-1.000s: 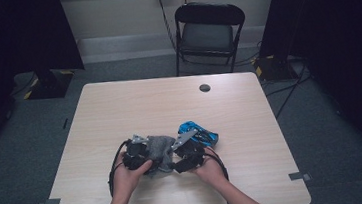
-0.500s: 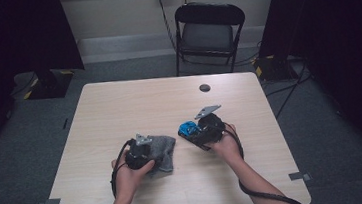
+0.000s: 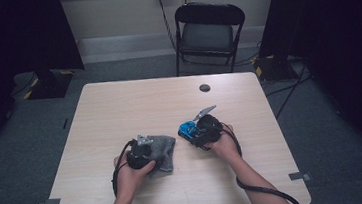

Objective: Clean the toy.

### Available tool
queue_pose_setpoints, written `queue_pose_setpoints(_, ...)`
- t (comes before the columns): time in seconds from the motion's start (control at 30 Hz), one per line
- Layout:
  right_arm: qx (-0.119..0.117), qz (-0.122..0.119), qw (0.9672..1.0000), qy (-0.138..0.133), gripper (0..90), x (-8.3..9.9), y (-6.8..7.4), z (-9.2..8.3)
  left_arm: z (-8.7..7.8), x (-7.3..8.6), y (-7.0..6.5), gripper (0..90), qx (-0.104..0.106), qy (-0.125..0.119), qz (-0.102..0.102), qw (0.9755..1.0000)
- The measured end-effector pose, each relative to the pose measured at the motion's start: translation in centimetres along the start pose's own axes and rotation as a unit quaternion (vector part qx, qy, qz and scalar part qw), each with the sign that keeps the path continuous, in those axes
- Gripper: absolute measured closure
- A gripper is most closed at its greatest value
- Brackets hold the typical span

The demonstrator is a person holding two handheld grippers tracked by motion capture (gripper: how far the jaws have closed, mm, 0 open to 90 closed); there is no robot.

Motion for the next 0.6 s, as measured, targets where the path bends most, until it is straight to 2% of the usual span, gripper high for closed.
queue_pose_setpoints(0.03, 0.003, 0.000, 1.0000, 0.005, 16.7, 0.14, -0.10, 0.15, 0.02, 0.01, -0.01, 39.9, -0.001, 0.001, 0.002, 1.0000)
queue_pose_setpoints(0.2, -0.018, 0.003, 0.9998, -0.005, 16.1, 0.23, -0.07, 0.29, 0.12, 0.03, 0.01, 40.0, 0.000, 0.003, 0.011, 0.9999)
queue_pose_setpoints(0.3, -0.011, -0.009, 0.9999, -0.004, 16.1, 0.22, 0.12, 0.40, 0.15, 0.06, 0.05, 41.2, -0.003, 0.004, 0.014, 0.9999)
queue_pose_setpoints(0.53, -0.008, 0.001, 0.9998, -0.020, 17.9, 0.34, 0.14, 0.41, 0.29, 0.21, 0.01, 45.0, -0.019, 0.009, 0.026, 0.9994)
queue_pose_setpoints(0.6, -0.008, 0.001, 0.9999, -0.014, 25.5, 0.39, 0.12, 0.16, 0.39, 0.22, -0.05, 46.0, -0.029, 0.010, 0.035, 0.9989)
Point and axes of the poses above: each handheld gripper's, and its own axes: z roughly forward along the jaws, x roughly out of its underside, y roughly to its left, the point moved 7 cm from there along z, roughly forward along the jaws, and after that the axes turned 11 degrees about y, right-handed, at the moved point
